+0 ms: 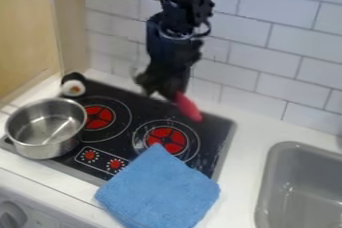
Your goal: Put the red fork on the top side of the right stove
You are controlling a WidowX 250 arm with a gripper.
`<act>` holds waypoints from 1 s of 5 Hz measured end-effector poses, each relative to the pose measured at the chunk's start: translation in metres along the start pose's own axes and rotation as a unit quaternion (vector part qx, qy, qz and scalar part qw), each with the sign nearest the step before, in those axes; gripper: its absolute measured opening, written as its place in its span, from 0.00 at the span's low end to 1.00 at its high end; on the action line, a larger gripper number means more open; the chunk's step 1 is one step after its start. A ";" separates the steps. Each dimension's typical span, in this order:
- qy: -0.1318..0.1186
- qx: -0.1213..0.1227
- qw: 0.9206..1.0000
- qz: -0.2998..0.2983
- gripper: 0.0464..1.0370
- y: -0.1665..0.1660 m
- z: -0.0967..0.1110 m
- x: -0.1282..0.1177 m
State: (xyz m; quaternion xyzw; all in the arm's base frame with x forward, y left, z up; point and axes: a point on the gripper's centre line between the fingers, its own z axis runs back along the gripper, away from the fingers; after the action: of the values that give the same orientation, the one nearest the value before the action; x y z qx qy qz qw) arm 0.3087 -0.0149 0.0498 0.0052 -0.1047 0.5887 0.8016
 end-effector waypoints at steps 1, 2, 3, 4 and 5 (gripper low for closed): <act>-0.008 0.006 0.998 0.061 0.05 -0.003 -0.011 0.001; -0.001 0.015 0.997 0.079 0.05 -0.012 -0.030 -0.001; -0.004 0.026 0.994 0.102 0.05 -0.015 -0.044 -0.002; -0.001 0.020 0.995 0.098 0.08 -0.028 -0.048 -0.001; -0.001 0.009 0.995 0.099 0.28 -0.034 -0.053 -0.001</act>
State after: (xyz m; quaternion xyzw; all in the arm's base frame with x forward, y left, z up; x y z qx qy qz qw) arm 0.3488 -0.0188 0.0016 0.0027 -0.1007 0.6662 0.7389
